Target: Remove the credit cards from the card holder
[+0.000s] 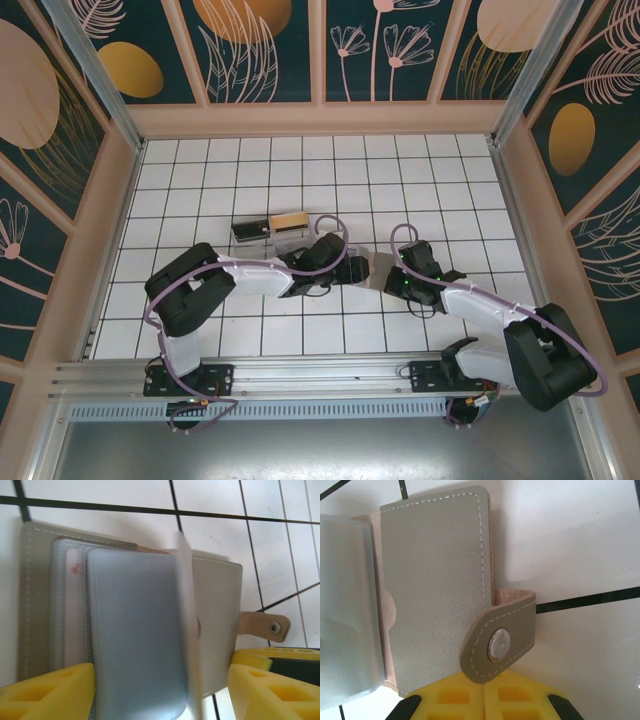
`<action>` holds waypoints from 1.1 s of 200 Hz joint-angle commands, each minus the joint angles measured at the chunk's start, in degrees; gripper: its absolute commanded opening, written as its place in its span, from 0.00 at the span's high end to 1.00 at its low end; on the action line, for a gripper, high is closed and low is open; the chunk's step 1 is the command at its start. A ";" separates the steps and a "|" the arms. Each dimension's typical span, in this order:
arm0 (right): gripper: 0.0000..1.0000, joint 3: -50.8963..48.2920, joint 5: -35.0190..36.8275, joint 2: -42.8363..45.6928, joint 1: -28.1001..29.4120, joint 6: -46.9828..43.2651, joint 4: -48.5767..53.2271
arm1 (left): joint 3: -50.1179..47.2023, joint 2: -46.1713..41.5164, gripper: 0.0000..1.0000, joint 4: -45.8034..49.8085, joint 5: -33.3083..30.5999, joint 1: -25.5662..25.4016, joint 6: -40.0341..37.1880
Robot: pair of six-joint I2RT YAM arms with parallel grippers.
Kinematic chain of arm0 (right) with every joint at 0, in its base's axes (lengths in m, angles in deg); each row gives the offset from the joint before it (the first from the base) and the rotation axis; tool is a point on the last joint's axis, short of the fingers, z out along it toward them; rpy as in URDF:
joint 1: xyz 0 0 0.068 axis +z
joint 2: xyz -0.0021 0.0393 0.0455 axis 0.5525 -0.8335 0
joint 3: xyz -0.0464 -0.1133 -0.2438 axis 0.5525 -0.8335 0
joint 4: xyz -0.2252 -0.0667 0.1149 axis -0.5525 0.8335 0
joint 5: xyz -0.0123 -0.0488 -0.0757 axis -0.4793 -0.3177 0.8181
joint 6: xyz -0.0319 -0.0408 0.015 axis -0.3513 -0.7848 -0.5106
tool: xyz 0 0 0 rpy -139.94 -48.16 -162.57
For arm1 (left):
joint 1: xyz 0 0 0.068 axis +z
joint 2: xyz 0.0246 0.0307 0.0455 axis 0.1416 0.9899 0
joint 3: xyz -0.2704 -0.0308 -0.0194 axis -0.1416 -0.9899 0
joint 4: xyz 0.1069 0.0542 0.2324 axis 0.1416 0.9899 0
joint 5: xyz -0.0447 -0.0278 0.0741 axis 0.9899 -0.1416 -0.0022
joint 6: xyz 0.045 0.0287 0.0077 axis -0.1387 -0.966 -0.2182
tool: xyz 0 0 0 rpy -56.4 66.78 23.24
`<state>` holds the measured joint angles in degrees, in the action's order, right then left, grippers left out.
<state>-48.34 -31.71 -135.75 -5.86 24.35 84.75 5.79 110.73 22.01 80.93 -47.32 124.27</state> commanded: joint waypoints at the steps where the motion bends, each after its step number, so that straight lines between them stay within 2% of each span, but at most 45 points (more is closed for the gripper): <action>1: 0.90 -0.85 0.27 -0.33 -0.44 -0.01 -0.59 | -0.60 0.99 0.28 -3.82 4.47 -0.26 -0.72; 21: 0.90 -0.94 0.44 -0.25 -0.42 0.00 -0.60 | -0.62 0.32 0.25 -4.30 4.73 -0.33 -1.31; 88: 0.90 -1.36 0.96 1.73 -0.74 0.49 -0.58 | 0.50 1.71 0.26 -9.16 9.40 -0.44 -1.25; 117: 0.88 -2.15 2.25 7.21 -1.60 1.26 0.76 | 0.51 2.55 0.26 -11.18 10.85 -0.60 -0.49; 159: 0.84 -2.72 4.93 15.91 -4.91 2.33 6.57 | 5.81 5.70 0.27 -11.01 12.35 -1.53 -0.04; 220: 0.81 -3.48 1.04 17.97 -6.37 1.31 4.75 | 6.37 5.05 0.28 -8.35 10.15 -1.84 -0.67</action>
<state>-51.18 -29.04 -118.05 -11.83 25.83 89.44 11.49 116.09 12.83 91.77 -49.05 123.87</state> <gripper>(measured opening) 0.184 0.727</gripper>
